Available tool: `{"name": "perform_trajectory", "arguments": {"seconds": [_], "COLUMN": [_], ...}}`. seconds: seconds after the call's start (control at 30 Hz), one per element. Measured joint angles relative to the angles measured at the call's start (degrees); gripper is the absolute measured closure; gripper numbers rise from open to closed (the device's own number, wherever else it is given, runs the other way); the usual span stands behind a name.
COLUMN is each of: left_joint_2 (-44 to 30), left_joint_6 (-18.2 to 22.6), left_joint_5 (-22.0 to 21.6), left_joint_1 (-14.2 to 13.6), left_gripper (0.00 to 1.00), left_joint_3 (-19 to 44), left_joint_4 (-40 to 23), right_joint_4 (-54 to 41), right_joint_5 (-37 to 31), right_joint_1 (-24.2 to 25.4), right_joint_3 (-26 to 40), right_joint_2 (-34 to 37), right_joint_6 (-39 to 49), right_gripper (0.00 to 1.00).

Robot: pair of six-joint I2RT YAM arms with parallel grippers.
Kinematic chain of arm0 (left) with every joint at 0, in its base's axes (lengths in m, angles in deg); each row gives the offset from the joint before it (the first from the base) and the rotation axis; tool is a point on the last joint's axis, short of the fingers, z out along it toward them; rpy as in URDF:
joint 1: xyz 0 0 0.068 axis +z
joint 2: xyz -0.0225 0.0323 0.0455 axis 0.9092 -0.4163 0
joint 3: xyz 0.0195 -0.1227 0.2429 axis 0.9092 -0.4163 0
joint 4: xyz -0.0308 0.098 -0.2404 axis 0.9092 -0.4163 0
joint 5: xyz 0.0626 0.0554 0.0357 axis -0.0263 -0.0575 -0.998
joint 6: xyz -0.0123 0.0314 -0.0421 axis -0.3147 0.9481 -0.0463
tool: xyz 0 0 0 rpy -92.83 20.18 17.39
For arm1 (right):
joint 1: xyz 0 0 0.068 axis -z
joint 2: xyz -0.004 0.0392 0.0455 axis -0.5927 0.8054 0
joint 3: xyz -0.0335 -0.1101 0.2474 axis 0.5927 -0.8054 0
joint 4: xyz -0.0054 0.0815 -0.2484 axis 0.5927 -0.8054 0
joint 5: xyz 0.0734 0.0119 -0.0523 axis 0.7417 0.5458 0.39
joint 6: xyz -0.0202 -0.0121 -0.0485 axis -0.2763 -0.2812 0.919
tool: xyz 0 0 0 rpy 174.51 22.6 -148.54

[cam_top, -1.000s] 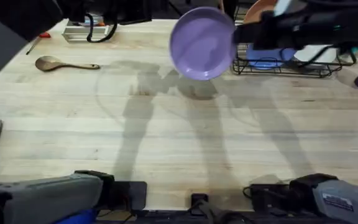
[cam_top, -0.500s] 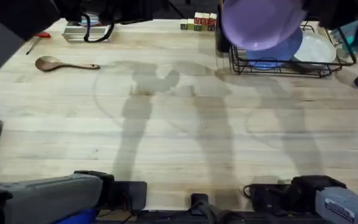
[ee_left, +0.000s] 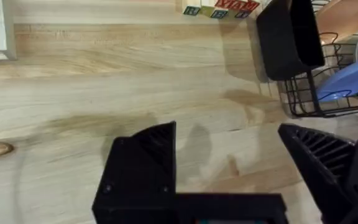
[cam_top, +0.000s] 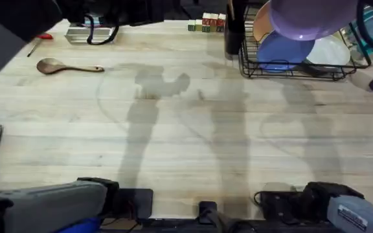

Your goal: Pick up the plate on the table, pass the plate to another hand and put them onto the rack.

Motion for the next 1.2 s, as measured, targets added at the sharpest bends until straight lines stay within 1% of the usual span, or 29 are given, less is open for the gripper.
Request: {"name": "perform_trajectory", "arguments": {"seconds": [0.13, 0.23, 0.43, 0.6, 0.63, 0.7, 0.9, 1.2], "left_joint_2": [0.0, 0.0, 0.0, 0.0, 0.0, 0.0, 0.0, 0.0], "left_joint_6": [0.0, 0.0, 0.0, 0.0, 0.0, 0.0, 0.0, 0.0], "left_joint_5": [0.0, 0.0, 0.0, 0.0, 0.0, -0.3, -1.3, -1.4], "left_joint_1": [0.0, 0.0, 0.0, 0.0, 0.0, 0.0, 0.0, 0.0], "left_gripper": [0.007, 0.007, 0.007, 0.007, 0.007, 0.007, 0.007, 0.005], "left_joint_3": [0.0, 0.0, 0.0, 0.0, 0.0, 0.0, 0.0, 0.0], "left_joint_4": [-0.2, -0.2, -0.2, -0.2, -0.2, -0.2, -0.2, -0.2], "right_joint_4": [2.2, 6.6, 11.9, 19.7, 24.2, 26.1, 26.6, 26.8], "right_joint_5": [0.0, 0.0, 0.0, 0.1, 0.3, 1.4, 3.5, 4.2], "right_joint_1": [1.0, 1.5, 1.7, 1.7, 1.8, 1.8, 1.8, 2.4], "right_joint_3": [0.0, 0.0, 0.0, 0.0, 0.0, 0.0, 0.0, 0.0], "right_joint_2": [0.0, 0.5, 3.7, 7.4, 9.1, 10.1, 12.8, 13.9], "right_joint_6": [1.7, 3.0, 8.9, 11.3, 11.9, 12.5, 14.9, 27.6], "right_gripper": [0.973, 0.974, 0.973, 0.973, 0.973, 0.973, 0.973, 0.973]}}
